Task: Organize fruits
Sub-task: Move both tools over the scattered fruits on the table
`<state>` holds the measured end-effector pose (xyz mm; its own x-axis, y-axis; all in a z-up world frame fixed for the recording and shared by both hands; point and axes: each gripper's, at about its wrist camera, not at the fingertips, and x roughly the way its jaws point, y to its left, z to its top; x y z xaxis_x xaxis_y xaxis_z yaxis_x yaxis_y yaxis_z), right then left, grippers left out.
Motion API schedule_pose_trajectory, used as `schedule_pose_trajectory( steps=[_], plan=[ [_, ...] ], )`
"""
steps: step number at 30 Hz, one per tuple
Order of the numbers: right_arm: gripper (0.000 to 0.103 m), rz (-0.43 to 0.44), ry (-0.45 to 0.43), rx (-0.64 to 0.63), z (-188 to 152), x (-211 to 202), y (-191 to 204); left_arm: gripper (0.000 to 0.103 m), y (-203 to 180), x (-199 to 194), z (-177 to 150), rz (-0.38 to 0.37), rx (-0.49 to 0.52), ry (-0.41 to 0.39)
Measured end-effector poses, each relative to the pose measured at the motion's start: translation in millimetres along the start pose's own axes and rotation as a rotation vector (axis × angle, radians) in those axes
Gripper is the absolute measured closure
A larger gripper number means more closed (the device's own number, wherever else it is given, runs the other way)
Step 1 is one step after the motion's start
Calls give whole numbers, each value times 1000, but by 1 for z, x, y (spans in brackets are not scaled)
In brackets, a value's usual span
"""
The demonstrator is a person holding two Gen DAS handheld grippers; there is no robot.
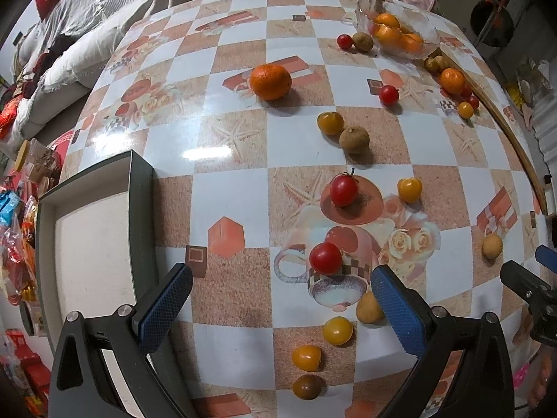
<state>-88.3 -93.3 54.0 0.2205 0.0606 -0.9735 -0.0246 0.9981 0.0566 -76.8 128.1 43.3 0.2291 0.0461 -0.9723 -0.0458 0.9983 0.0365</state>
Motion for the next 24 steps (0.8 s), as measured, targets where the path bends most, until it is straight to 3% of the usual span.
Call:
schedule_pose_trajectory(
  steps=[24],
  plan=[
    [0,3,29,9,-9,17,-8,0,-9,22,1,30,-8,11]
  ],
)
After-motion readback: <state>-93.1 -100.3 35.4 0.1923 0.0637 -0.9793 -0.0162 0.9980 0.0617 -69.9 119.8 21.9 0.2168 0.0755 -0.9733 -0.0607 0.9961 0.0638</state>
